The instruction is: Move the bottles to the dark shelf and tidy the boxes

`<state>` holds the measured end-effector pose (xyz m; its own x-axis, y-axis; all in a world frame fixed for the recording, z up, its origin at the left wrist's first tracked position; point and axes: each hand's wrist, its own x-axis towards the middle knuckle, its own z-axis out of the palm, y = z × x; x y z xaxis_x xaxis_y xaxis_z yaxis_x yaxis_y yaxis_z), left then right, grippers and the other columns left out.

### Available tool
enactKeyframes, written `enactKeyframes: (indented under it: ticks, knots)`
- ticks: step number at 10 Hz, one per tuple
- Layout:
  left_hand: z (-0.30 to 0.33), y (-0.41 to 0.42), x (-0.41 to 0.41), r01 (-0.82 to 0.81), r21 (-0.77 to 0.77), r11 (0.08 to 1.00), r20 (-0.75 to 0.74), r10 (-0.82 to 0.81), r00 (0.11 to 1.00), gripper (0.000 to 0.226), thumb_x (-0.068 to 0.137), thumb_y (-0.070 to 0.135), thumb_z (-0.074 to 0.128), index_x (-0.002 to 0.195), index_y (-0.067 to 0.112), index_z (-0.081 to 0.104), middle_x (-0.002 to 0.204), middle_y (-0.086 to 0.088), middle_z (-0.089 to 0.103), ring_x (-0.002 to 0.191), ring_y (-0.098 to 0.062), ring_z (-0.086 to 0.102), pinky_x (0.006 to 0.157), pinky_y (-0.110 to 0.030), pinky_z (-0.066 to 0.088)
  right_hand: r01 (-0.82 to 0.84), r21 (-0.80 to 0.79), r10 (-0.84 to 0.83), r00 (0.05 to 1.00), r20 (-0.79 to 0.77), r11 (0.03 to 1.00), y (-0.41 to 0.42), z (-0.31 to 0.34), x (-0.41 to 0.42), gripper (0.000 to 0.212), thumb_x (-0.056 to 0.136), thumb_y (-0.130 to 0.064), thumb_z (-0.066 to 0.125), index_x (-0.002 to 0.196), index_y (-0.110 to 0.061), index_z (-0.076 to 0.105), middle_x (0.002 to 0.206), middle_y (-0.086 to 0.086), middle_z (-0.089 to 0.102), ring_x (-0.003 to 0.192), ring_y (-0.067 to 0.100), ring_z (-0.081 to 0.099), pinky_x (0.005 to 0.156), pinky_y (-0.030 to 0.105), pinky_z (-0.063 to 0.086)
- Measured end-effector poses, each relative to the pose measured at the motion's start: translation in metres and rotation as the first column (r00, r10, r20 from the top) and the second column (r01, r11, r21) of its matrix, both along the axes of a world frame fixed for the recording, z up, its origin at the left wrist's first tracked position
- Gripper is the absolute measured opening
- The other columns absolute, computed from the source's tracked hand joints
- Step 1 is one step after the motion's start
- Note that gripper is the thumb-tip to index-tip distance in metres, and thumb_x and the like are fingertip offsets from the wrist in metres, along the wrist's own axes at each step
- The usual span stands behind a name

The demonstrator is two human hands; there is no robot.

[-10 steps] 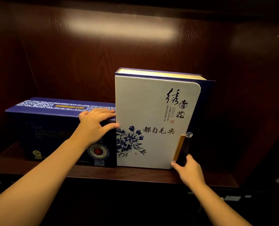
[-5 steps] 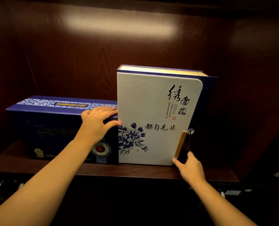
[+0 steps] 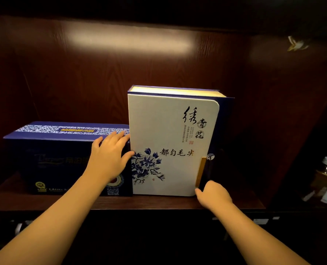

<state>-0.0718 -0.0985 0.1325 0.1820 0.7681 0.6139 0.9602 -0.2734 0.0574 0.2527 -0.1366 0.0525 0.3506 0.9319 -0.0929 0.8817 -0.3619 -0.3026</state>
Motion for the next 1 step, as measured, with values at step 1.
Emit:
enactKeyframes:
  ticks: [1]
  knots:
    - [0.0001,-0.0201,0.0110,-0.089,-0.036,0.995,-0.027,0.088,0.996,0.066,0.087,0.058,0.060,0.142,0.022,0.050,0.145,-0.004,0.050,0.137,-0.025,0.040,0.105,-0.050,0.034,-0.112,0.081,0.109,0.993,0.037,0.990,-0.0107,0.0259,-0.0074,0.028,0.094,-0.046,0.053,0.088,-0.019,0.053,0.083,0.000,0.056,0.080,0.024,0.059,0.062,0.031,0.047]
